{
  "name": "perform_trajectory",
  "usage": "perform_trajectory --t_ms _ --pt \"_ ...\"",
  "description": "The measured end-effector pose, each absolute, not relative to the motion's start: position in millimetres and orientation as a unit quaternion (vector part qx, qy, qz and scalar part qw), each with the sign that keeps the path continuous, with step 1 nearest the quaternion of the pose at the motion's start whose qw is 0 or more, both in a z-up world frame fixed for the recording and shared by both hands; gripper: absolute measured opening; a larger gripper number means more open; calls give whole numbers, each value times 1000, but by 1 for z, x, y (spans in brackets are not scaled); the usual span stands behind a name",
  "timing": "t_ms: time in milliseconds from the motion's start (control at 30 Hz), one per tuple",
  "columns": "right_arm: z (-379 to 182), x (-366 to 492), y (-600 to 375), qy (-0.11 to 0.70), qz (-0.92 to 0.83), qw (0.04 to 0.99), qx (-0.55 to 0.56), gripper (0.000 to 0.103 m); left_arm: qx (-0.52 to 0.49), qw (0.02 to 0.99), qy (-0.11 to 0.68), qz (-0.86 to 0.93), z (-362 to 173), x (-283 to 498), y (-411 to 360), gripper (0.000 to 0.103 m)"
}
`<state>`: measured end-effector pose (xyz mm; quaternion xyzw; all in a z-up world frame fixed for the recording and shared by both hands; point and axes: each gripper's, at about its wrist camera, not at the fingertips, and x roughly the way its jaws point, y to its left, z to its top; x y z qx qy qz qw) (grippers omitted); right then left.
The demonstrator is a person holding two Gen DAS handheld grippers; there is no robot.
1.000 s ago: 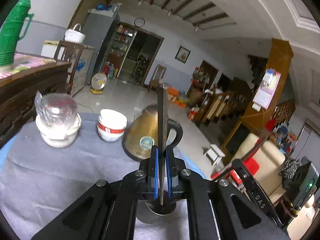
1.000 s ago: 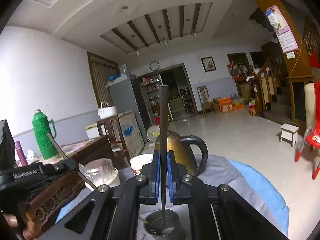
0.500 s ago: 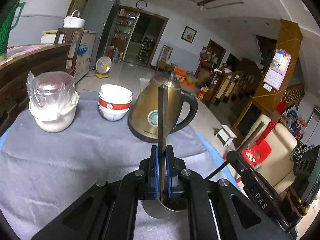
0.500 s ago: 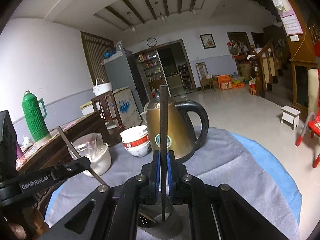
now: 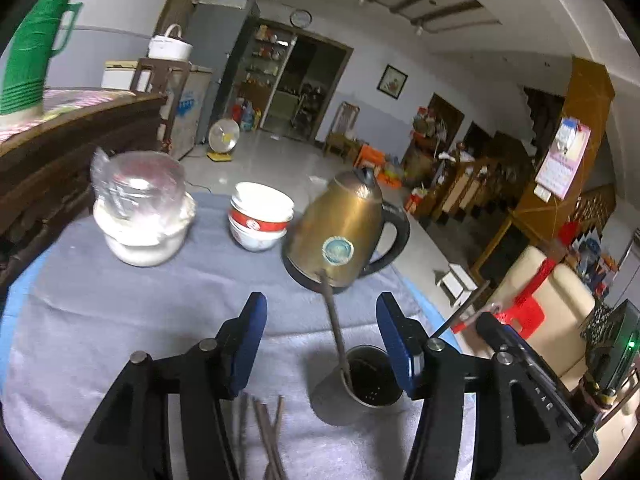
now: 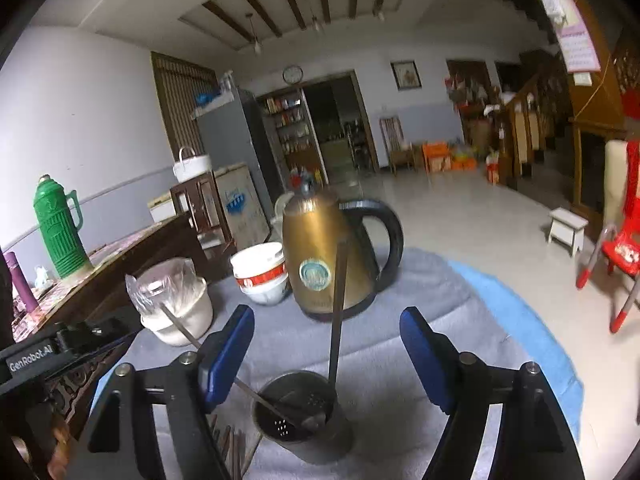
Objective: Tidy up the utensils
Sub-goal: 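Lower both chopsticks into the grey cup and open both tools, then move the right tool back to the pile and grasp one chopstick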
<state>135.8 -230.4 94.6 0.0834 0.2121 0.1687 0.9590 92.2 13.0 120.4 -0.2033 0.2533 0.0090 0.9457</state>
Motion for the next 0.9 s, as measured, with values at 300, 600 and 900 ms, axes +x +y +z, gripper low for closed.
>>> perform_trajectory --t_ms 300,600,900 --pt "87 71 -233 239 204 946 76 79 -209 946 230 88 114 7 73 86" --pt "-27 50 -201 427 242 871 37 77 -218 878 402 142 -5 -26 103 86" --pt "-43 47 -183 463 266 845 20 49 -194 868 440 123 -29 -25 88 86"
